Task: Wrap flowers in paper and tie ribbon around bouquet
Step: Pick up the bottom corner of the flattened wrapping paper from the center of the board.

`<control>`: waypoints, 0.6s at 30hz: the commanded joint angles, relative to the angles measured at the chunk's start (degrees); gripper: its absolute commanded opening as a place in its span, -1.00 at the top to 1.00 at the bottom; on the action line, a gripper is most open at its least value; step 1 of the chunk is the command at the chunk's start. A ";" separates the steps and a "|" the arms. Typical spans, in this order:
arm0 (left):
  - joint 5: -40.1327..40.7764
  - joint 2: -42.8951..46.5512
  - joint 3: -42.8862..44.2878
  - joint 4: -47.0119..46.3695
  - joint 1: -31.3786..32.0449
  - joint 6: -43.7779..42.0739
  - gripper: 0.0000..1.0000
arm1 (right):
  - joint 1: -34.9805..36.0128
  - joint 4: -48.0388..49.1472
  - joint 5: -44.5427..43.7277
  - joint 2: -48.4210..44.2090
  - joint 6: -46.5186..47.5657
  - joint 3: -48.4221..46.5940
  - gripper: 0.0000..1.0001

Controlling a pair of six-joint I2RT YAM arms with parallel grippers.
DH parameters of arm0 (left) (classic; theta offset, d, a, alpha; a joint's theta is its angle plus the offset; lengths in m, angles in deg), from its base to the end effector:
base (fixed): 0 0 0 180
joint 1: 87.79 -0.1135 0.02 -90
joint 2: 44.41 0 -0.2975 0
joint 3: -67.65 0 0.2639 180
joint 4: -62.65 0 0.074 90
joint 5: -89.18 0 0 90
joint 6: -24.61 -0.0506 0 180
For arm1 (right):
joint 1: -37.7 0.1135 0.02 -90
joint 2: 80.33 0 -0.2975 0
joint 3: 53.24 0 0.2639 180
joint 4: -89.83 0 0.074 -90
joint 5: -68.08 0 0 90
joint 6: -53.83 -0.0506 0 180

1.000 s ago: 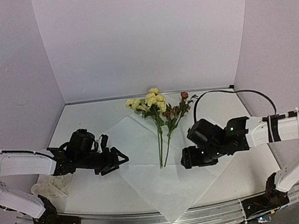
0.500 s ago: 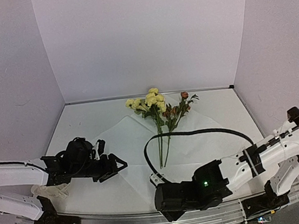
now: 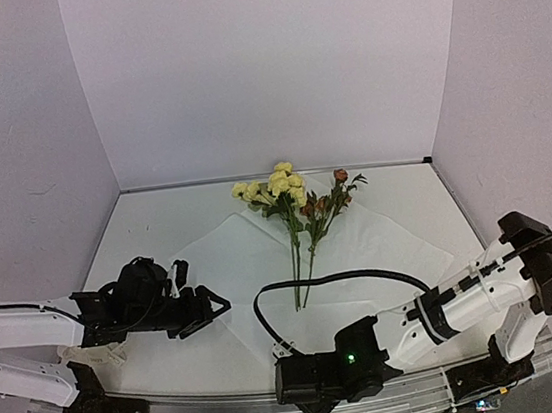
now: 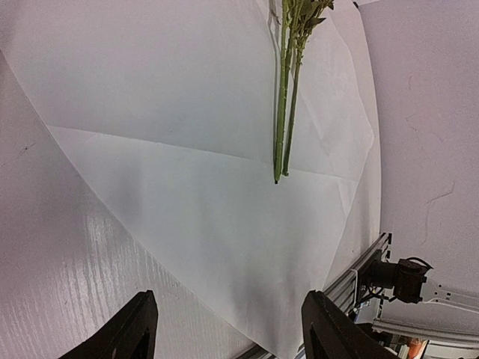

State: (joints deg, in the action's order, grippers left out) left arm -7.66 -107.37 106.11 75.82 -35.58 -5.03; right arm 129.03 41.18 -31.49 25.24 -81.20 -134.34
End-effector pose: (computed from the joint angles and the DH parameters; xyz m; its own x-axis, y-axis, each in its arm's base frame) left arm 0.1320 -0.1801 0.1931 -0.9174 -0.2252 -0.3282 0.0911 0.6838 -0.7240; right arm -0.0003 0.3761 0.1722 -0.6825 -0.6582 -0.3178 -0.7132 0.6947 0.0930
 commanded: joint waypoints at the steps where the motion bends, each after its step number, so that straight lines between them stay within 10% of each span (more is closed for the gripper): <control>1: 1.07 0.14 -0.09 -0.46 0.35 0.28 -0.38 | 0.60 0.77 1.94 0.87 -0.43 -0.04 -0.17; 18: 1.40 -0.44 0.65 -0.38 0.35 0.02 -0.37 | 0.49 3.87 2.49 2.28 -1.56 3.04 0.14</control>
State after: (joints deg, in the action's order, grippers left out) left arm -7.47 -107.79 106.11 75.83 -35.56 -5.03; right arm 129.35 44.19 -28.91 27.02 -81.95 -133.22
